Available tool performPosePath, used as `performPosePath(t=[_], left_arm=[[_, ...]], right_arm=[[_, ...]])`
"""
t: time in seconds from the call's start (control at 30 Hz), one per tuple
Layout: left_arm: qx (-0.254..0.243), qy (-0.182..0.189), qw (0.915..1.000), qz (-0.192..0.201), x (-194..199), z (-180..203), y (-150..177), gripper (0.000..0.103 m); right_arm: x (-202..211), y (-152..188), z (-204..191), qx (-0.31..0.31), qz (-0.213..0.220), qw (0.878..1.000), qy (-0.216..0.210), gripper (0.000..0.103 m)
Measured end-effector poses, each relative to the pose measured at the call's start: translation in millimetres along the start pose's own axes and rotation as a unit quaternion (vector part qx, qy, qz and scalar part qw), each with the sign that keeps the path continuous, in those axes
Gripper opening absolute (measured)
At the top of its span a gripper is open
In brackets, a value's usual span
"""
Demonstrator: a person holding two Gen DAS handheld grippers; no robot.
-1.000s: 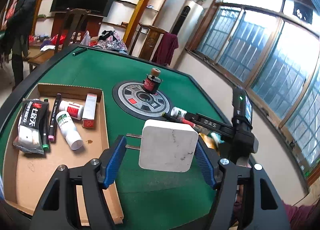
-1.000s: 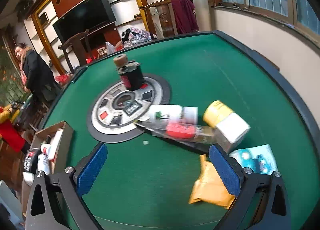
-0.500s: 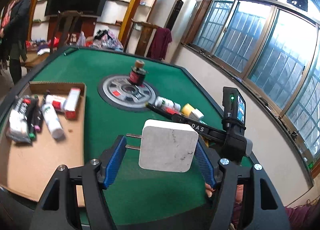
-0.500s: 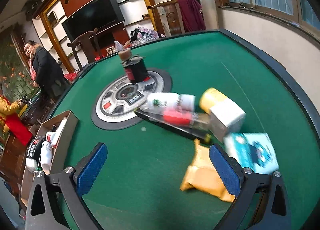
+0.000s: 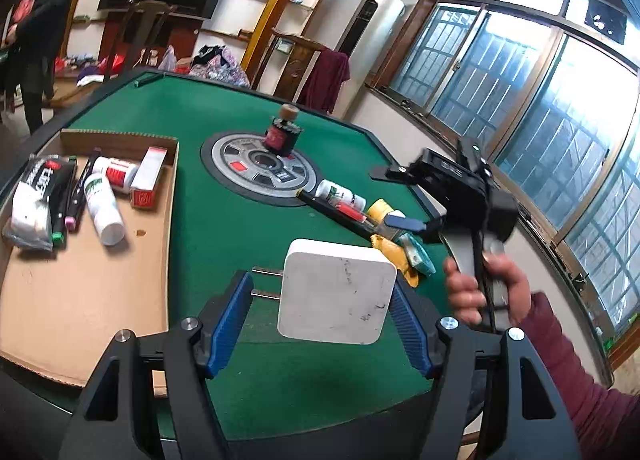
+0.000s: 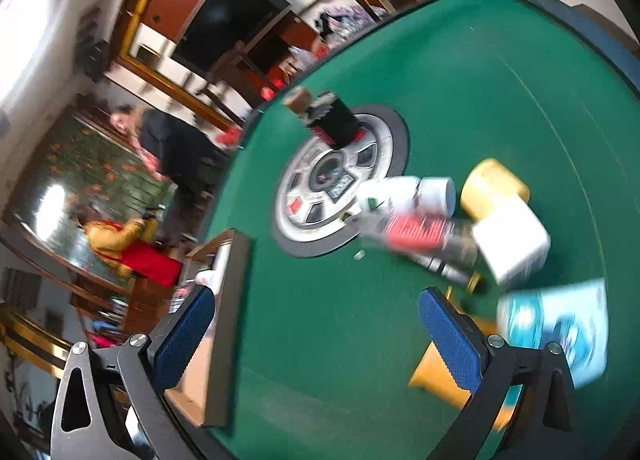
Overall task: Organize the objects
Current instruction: 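Hold the charger in the left gripper while the right gripper grasps a black marker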
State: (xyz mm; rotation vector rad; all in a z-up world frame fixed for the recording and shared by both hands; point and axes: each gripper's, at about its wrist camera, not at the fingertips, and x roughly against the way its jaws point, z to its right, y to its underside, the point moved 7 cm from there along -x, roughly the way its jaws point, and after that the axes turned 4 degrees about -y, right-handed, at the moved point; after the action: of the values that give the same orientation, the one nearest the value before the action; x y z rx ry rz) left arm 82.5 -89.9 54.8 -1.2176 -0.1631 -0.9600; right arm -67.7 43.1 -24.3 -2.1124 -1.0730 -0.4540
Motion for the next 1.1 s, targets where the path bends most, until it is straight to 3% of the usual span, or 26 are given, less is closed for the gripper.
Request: performPosePath(t=[0.13,0.33,0.47,0.6,0.7,0.83,0.93,1.03,1.1], left_arm=[[-0.003,0.001,1.0,-0.002,-2,-4,0,0.068],[-0.001,0.002,1.0,-0.005,-4,-8,2,0.068],[0.0,0.002,0.9999,-0.012,-7,-10,4,0.068],[0.003,-0.001,1.0,-0.009,-6,-12,4,0.068],[0.006,-0.003,0.9998,-0.017,-9,-13,6,0.068],[0.002,-0.006,0.9999,-0.015,-8,-12,6,0.068],[-0.001,-0.014,0.9998,-0.013,-6,-14,5,0.068],[0.003,-0.02,0.9997,-0.015,-6,-19,6,0.068],[0.008,-0.024,0.9995,-0.016,-6,-23,7,0.068]], right_arm=[[-29,-9,11,-0.017,-0.037,0.999,0.017,0.103],[-54,-20,28,-0.018,-0.052,0.996,0.071,0.103],[-67,-17,29,-0.03,-0.074,0.995,0.06,0.103],[-77,3,10,-0.029,-0.114,0.993,0.014,0.103],[-80,9,1,0.021,-0.117,0.99,0.07,0.103],[-85,10,-1,0.089,-0.101,0.978,0.161,0.103],[-88,12,-1,0.131,-0.081,0.965,0.211,0.092],[-79,14,3,0.167,-0.06,0.952,0.25,0.07],[-72,17,3,0.175,-0.051,0.951,0.25,0.03]])
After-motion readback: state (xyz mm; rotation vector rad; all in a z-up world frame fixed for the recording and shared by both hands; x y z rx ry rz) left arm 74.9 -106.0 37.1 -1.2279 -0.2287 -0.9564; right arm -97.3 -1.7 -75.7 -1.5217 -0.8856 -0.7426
